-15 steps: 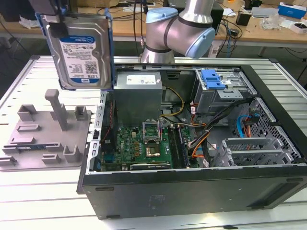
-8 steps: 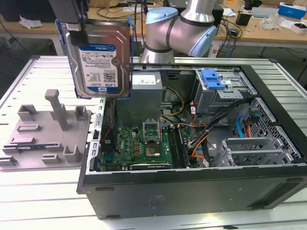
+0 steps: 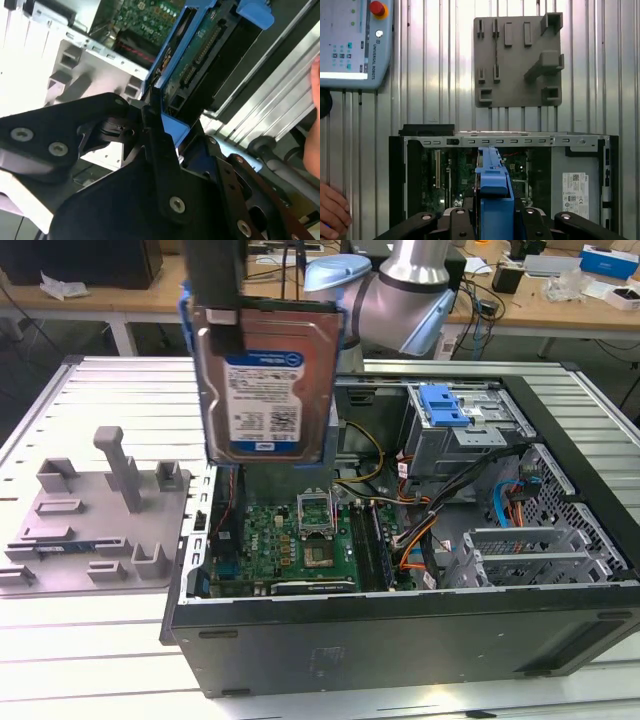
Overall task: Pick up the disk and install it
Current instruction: 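Pick up the disk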
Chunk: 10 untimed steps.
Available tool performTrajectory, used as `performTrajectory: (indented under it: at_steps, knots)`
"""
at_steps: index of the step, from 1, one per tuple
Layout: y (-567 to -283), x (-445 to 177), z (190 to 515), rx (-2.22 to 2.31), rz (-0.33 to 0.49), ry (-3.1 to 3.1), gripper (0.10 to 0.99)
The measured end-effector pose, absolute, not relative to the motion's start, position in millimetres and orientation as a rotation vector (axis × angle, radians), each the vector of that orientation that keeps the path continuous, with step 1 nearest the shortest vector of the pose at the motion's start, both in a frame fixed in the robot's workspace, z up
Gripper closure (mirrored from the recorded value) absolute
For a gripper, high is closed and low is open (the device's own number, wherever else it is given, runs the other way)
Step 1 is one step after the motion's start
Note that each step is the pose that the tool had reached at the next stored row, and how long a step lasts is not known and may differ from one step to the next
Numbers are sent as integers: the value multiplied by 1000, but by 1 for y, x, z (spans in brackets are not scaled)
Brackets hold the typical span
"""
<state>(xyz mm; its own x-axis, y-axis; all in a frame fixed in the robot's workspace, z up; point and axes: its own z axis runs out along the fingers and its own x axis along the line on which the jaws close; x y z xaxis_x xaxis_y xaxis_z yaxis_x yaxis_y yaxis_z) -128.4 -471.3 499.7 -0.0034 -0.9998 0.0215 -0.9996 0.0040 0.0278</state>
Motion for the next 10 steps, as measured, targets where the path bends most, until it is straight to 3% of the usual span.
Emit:
performTrajectory:
  at_steps: [10]
  knots:
    - [-484, -61, 500, 2193, -7, -2201, 718]
